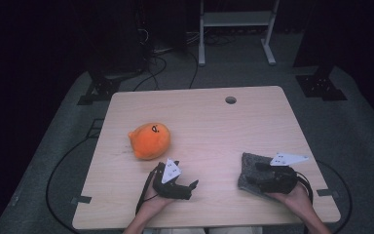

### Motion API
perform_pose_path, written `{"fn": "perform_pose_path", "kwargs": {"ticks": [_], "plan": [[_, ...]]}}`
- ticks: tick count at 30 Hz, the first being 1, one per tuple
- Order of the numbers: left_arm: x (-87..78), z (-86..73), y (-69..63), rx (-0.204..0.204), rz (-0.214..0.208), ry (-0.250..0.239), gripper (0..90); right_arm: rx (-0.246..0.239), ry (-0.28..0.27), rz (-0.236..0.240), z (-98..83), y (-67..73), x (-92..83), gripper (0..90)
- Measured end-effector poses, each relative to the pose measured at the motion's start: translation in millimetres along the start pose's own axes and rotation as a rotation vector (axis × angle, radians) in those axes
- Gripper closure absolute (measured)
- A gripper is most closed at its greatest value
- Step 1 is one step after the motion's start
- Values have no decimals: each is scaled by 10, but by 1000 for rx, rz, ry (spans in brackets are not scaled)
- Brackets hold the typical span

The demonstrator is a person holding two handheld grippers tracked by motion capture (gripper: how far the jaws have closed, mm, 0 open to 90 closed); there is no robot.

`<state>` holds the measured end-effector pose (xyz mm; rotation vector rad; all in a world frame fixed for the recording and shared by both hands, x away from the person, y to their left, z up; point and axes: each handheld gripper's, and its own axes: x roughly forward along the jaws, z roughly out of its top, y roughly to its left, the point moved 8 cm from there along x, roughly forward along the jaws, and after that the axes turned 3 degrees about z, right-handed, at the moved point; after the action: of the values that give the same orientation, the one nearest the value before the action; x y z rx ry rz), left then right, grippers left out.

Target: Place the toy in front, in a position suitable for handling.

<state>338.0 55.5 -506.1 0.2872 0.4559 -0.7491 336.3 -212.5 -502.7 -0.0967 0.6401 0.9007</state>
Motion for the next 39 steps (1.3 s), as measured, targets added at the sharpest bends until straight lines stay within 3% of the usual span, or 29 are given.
{"fn": "perform_pose_path", "kwargs": {"ticks": [9,12,18,21,26,39], "plan": [[2,110,-19,3,12,-24,60,9,-5,-12,-1,-51,-4,283],[-7,142,-26,26,18,-22,60,11,6,-8,-19,-46,2,281],[-86,311,37,35,29,-67,59,22,-4,-7,-12,-47,-23,281],[-152,406,133,30,40,-92,59,26,-9,-6,-15,-44,-32,281],[-306,548,367,-18,70,-140,59,35,-16,-3,-8,-33,-37,280],[-535,726,910,-25,144,-156,56,42,-17,5,11,-36,-17,281]]}}
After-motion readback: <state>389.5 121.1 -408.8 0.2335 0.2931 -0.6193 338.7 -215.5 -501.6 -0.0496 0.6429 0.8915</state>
